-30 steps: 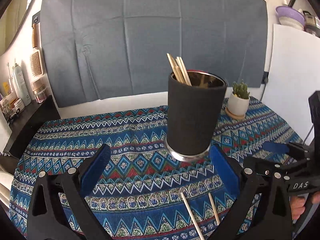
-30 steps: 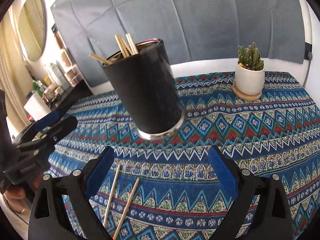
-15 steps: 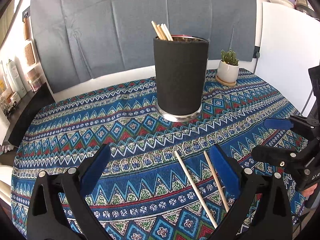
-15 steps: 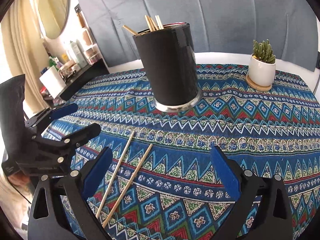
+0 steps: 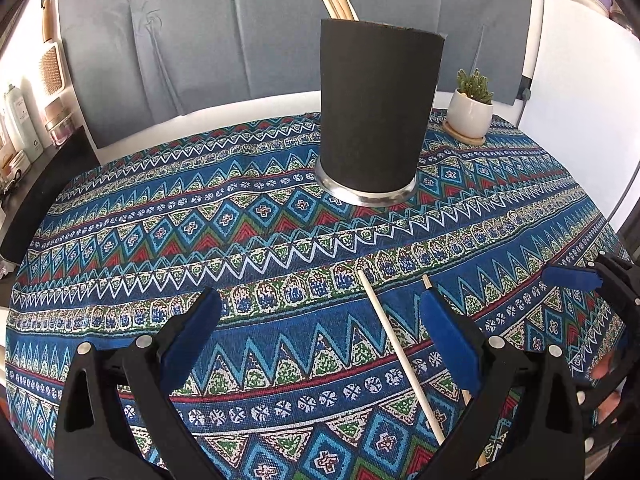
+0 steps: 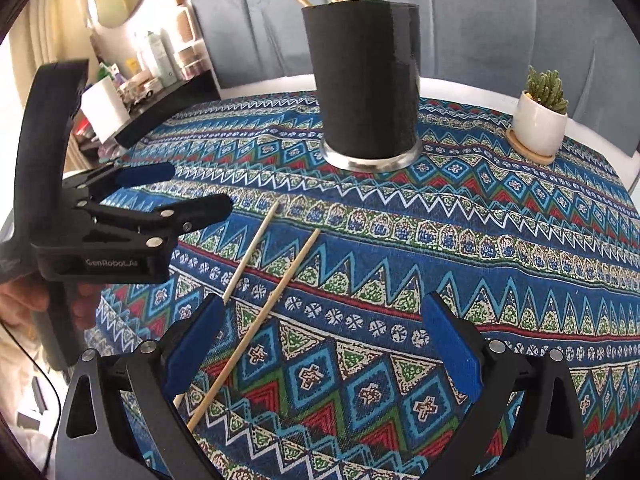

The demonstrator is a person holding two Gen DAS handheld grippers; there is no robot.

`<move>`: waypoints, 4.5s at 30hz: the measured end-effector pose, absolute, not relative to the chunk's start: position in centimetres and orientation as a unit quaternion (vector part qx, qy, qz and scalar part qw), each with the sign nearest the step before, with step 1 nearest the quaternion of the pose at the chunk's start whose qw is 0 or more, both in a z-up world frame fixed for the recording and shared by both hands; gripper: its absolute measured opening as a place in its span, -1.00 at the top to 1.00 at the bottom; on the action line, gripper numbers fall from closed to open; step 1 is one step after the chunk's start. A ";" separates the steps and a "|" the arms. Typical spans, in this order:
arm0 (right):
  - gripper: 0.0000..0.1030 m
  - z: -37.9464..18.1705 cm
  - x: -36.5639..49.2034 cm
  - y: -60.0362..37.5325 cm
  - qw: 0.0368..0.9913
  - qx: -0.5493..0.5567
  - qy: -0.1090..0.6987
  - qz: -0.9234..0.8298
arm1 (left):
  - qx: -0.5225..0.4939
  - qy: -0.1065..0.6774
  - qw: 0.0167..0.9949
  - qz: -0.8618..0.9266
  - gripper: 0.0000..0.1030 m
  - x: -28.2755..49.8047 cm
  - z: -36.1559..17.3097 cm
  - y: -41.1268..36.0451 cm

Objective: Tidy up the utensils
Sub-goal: 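Move the right gripper back toward the last two wooden sticks, then close the right gripper on one wooden stick and lift it upright, then carry the upright stick over the black cup with the right gripper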

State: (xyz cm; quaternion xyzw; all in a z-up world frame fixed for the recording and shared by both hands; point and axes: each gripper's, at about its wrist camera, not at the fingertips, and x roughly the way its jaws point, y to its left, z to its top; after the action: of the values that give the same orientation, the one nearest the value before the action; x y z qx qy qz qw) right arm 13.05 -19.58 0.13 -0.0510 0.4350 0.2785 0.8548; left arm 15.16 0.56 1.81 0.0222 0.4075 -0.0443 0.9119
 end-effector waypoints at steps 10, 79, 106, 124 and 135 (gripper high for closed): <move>-0.83 -1.1 12.6 -17.6 0.840 -0.080 0.447 0.296 | 0.028 0.450 0.891 -0.050 -0.88 16.9 -0.6 -0.2; 0.91 5.5 10.7 -27.9 0.841 0.025 0.424 0.335 | 0.011 0.436 0.894 -0.101 0.91 7.4 7.8 9.1; 0.91 20.6 13.7 -24.5 0.929 0.031 0.165 0.329 | -0.021 0.126 0.977 -0.170 0.91 10.5 23.7 1.8; 0.91 24.7 20.7 -21.9 0.952 0.072 0.120 0.273 | -0.034 0.009 0.988 -0.152 0.91 17.3 26.3 -0.3; 0.91 19.6 26.7 -20.4 0.952 0.128 0.121 0.251 | -0.065 0.059 0.991 -0.100 0.91 24.9 22.7 0.1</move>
State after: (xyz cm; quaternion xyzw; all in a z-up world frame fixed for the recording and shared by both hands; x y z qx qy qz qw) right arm 26.70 -20.36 19.55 0.1279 0.1210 0.2513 0.9518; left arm 24.87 0.09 22.73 -0.0648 0.0590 -0.1000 0.9911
